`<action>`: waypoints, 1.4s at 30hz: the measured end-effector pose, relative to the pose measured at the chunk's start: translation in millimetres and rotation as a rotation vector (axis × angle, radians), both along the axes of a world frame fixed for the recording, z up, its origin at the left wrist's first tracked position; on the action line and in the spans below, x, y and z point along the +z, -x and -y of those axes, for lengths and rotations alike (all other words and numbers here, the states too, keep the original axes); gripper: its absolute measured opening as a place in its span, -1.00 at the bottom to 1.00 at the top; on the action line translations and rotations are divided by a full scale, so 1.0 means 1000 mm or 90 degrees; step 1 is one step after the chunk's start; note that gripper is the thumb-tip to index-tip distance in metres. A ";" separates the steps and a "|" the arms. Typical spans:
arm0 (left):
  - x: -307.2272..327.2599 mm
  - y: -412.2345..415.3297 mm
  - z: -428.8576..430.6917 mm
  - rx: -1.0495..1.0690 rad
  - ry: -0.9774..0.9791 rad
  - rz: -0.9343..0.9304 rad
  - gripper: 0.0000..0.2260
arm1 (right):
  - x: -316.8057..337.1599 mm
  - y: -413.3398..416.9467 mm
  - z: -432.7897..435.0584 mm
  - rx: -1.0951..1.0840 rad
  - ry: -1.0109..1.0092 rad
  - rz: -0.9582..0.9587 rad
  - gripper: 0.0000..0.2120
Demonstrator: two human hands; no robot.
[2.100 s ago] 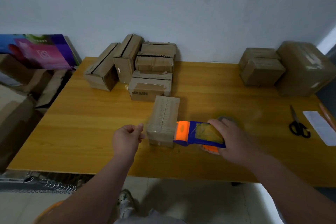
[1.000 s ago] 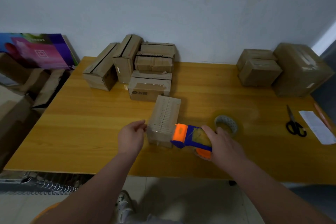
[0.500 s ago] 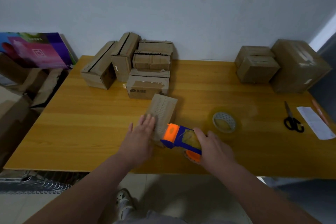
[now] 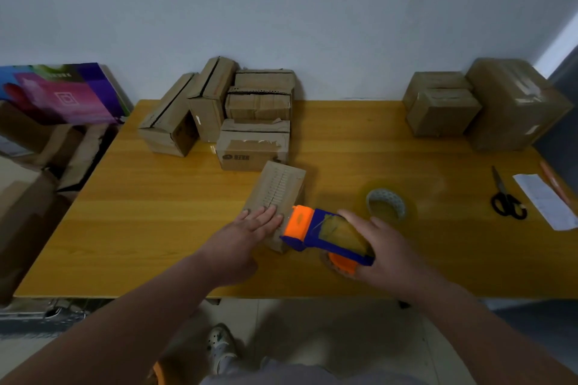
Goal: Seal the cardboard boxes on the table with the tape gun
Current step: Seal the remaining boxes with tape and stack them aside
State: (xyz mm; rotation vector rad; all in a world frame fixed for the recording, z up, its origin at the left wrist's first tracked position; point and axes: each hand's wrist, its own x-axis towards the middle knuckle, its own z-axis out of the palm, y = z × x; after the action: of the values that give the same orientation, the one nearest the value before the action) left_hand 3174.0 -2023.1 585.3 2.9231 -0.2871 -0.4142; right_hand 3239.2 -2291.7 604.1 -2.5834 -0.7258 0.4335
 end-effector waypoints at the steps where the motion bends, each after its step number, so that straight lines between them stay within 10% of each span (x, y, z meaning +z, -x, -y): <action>1: 0.000 -0.001 0.000 0.001 -0.001 0.000 -0.16 | 0.004 -0.002 0.006 0.022 -0.002 0.009 -0.18; 20: -0.004 -0.004 -0.001 0.015 0.007 0.019 -0.19 | 0.034 -0.007 -0.029 0.108 0.161 0.005 -0.39; 29: -0.003 -0.005 0.002 0.037 0.017 0.025 -0.23 | 0.027 -0.039 -0.046 0.019 0.074 -0.280 -0.45; 37: -0.004 -0.004 0.005 0.053 0.010 0.050 -0.31 | 0.020 -0.038 -0.035 0.083 0.224 -0.263 -0.45; 42: -0.010 -0.006 0.008 0.094 0.012 0.116 -0.44 | -0.003 -0.031 -0.010 -0.038 0.019 -0.199 -0.25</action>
State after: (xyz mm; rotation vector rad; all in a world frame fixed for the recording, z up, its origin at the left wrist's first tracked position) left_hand 3180.0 -2031.4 575.1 2.9410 -0.0977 -0.1236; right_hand 3270.7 -2281.6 601.3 -2.4745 -0.5347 0.8119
